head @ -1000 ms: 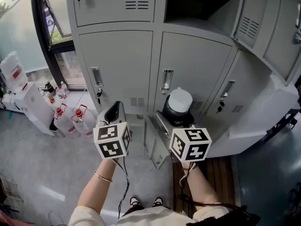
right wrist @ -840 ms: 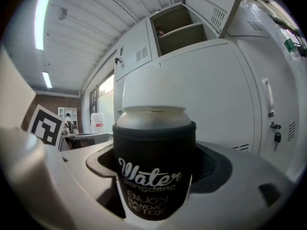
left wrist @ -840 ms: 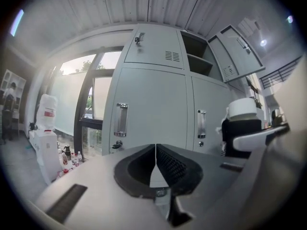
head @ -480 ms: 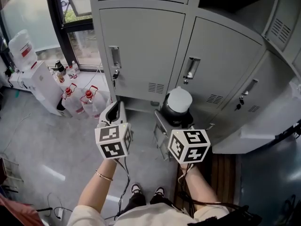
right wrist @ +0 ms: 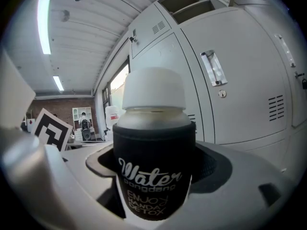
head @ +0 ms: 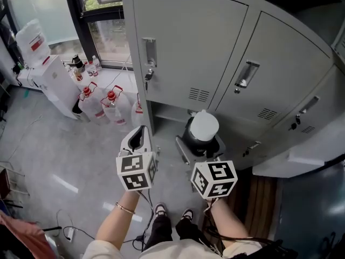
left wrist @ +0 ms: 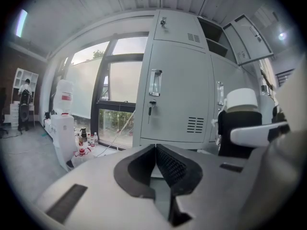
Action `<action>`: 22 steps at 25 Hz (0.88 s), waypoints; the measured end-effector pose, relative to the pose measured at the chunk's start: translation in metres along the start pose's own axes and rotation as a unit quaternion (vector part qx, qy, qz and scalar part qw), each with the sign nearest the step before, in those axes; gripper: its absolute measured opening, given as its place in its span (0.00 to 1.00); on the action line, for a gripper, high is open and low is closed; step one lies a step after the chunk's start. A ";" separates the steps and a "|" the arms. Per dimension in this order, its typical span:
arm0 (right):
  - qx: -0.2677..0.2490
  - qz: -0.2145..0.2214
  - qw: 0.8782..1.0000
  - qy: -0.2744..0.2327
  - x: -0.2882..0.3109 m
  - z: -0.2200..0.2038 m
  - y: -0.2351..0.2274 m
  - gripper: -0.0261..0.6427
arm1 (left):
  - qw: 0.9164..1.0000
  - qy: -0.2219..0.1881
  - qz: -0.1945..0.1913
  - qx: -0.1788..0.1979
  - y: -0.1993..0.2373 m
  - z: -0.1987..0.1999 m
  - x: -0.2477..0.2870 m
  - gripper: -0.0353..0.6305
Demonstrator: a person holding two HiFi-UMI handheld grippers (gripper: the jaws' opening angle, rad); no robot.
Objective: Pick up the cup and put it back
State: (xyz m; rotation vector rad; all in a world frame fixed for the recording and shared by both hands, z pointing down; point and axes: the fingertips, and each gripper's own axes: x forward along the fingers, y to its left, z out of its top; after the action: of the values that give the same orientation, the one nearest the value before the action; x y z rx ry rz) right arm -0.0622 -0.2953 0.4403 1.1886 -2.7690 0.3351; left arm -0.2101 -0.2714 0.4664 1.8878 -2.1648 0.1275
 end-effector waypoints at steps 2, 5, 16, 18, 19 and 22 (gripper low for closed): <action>0.004 0.004 1.000 0.006 0.005 -0.015 0.004 0.65 | 1.000 0.010 0.002 -0.005 0.006 -0.013 0.000 0.07; 0.007 0.012 1.000 0.015 0.013 -0.040 0.009 0.65 | 1.000 0.013 0.007 -0.009 0.018 -0.034 0.001 0.07; -0.001 0.019 0.999 0.042 0.051 -0.126 0.014 0.65 | 0.998 0.044 0.032 -0.038 0.057 -0.114 0.017 0.07; -0.001 0.018 0.999 0.044 0.058 -0.138 0.011 0.65 | 0.997 0.048 0.036 -0.043 0.063 -0.124 0.019 0.07; 0.000 0.017 0.999 0.046 0.061 -0.142 0.010 0.65 | 0.997 0.051 0.037 -0.045 0.065 -0.128 0.021 0.07; -0.001 0.016 0.999 0.049 0.071 -0.152 0.009 0.65 | 0.997 0.055 0.039 -0.047 0.072 -0.139 0.026 0.07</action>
State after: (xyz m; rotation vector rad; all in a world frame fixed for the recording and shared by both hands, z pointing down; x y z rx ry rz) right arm -0.1153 -0.3023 0.5999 1.0976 -2.7059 0.3817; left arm -0.2645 -0.2529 0.6142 1.7058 -2.1318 0.1391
